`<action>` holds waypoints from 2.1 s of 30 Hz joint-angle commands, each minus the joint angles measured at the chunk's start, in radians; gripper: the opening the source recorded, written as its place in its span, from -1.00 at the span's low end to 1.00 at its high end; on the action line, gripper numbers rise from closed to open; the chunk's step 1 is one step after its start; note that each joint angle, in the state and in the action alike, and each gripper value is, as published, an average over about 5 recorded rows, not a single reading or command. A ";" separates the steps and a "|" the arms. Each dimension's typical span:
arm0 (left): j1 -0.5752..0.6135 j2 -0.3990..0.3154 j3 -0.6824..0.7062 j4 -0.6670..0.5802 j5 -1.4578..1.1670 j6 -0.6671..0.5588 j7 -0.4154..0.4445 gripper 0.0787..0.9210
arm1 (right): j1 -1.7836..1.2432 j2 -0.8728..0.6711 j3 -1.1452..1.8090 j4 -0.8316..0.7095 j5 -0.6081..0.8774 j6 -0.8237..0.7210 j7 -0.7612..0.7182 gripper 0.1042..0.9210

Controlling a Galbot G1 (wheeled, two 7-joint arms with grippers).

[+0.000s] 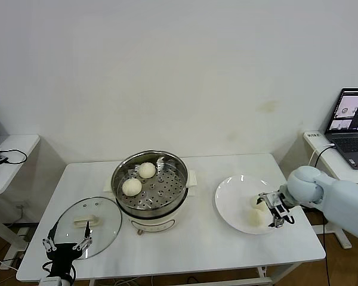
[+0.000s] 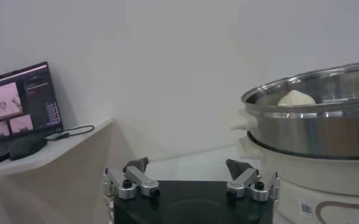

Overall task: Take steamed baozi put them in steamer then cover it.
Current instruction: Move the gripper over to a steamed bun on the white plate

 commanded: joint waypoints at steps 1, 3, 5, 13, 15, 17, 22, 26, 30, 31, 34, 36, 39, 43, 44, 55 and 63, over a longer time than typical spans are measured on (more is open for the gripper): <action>0.000 0.001 -0.004 0.004 -0.002 -0.001 0.000 0.77 | -0.067 0.078 0.035 -0.068 -0.038 0.010 0.033 0.76; 0.000 0.001 -0.006 0.006 -0.003 -0.001 0.000 0.77 | -0.068 0.094 0.034 -0.081 -0.040 0.009 0.035 0.76; -0.001 0.002 -0.008 0.008 -0.004 -0.001 0.000 0.77 | -0.069 0.108 0.033 -0.093 -0.043 0.007 0.036 0.76; -0.006 0.003 -0.011 0.018 -0.007 -0.002 0.000 0.77 | -0.070 0.141 0.035 -0.139 -0.068 0.004 0.039 0.76; -0.007 0.003 -0.011 0.019 -0.007 -0.001 0.000 0.77 | -0.070 0.146 0.036 -0.147 -0.070 0.002 0.036 0.76; -0.008 0.003 -0.011 0.020 -0.008 -0.001 0.000 0.77 | -0.071 0.149 0.036 -0.151 -0.070 -0.001 0.030 0.76; -0.009 0.002 -0.011 0.021 -0.008 -0.001 0.000 0.77 | -0.072 0.147 0.034 -0.147 -0.059 -0.012 0.008 0.72; -0.010 0.002 -0.011 0.021 -0.008 -0.001 0.000 0.77 | -0.068 0.140 0.035 -0.142 -0.053 -0.019 -0.008 0.68; -0.009 0.002 -0.010 0.022 -0.008 -0.001 0.000 0.77 | -0.063 0.131 0.038 -0.136 -0.046 -0.024 -0.015 0.62; -0.009 0.002 -0.010 0.022 -0.008 -0.001 0.000 0.77 | -0.061 0.128 0.039 -0.134 -0.043 -0.025 -0.017 0.60; -0.009 0.003 -0.009 0.021 -0.009 -0.001 0.000 0.77 | -0.057 0.120 0.041 -0.127 -0.034 -0.030 -0.026 0.56; -0.008 0.003 -0.008 0.020 -0.009 -0.001 0.000 0.77 | -0.055 0.115 0.041 -0.123 -0.032 -0.033 -0.033 0.55; -0.007 0.002 -0.006 0.017 -0.008 -0.001 -0.001 0.77 | -0.058 0.113 0.043 -0.125 -0.035 -0.038 -0.040 0.54; -0.004 0.003 -0.006 0.011 -0.008 -0.001 -0.001 0.77 | -0.064 0.114 0.047 -0.131 -0.038 -0.043 -0.043 0.48; -0.003 0.003 -0.007 0.010 -0.008 -0.001 -0.001 0.77 | -0.065 0.114 0.048 -0.132 -0.039 -0.044 -0.043 0.45; 0.005 0.000 -0.008 0.001 -0.008 -0.001 -0.002 0.77 | -0.072 0.121 0.051 -0.137 -0.047 -0.051 -0.044 0.14; 0.010 -0.002 -0.010 -0.002 -0.008 -0.002 -0.003 0.77 | -0.074 0.124 0.057 -0.137 -0.051 -0.053 -0.039 -0.03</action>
